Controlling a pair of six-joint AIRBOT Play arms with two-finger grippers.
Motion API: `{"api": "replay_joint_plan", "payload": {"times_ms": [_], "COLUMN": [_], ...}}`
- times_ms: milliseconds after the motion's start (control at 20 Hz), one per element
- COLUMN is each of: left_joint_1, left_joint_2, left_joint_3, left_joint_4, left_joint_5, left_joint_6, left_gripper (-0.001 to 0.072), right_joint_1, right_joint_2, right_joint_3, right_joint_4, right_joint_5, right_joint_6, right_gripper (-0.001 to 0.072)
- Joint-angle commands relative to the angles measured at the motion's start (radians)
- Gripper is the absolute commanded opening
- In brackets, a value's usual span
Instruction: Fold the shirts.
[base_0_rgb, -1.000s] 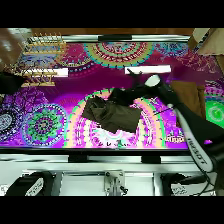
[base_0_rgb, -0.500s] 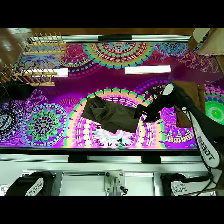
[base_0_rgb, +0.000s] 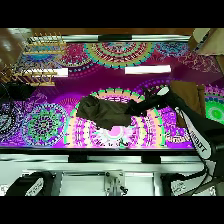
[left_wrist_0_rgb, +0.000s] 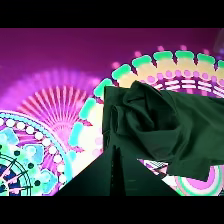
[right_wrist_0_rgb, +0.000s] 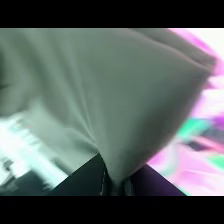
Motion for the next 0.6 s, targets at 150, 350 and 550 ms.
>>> {"api": "replay_joint_plan", "payload": {"times_ms": [150, 350, 550], "left_joint_1": [0.0, 0.0, 0.0], "left_joint_2": [0.0, 0.0, 0.0], "left_joint_3": [0.0, 0.0, 0.0], "left_joint_4": [0.0, 0.0, 0.0], "left_joint_5": [0.015, 0.022, 0.022], "left_joint_6": [-0.001, -0.001, -0.001], "left_gripper": [0.0032, 0.0032, 0.0032], "right_joint_1": [-0.049, -0.119, -0.223], "right_joint_2": [0.157, 0.218, 0.218], "right_joint_3": [0.315, 0.489, 0.56], "right_joint_4": [-0.031, -0.098, -0.139], "right_joint_5": [0.15, 0.178, 0.146], "right_joint_6": [0.084, 0.176, 0.186], "right_gripper": [0.0077, 0.0077, 0.0077]}}
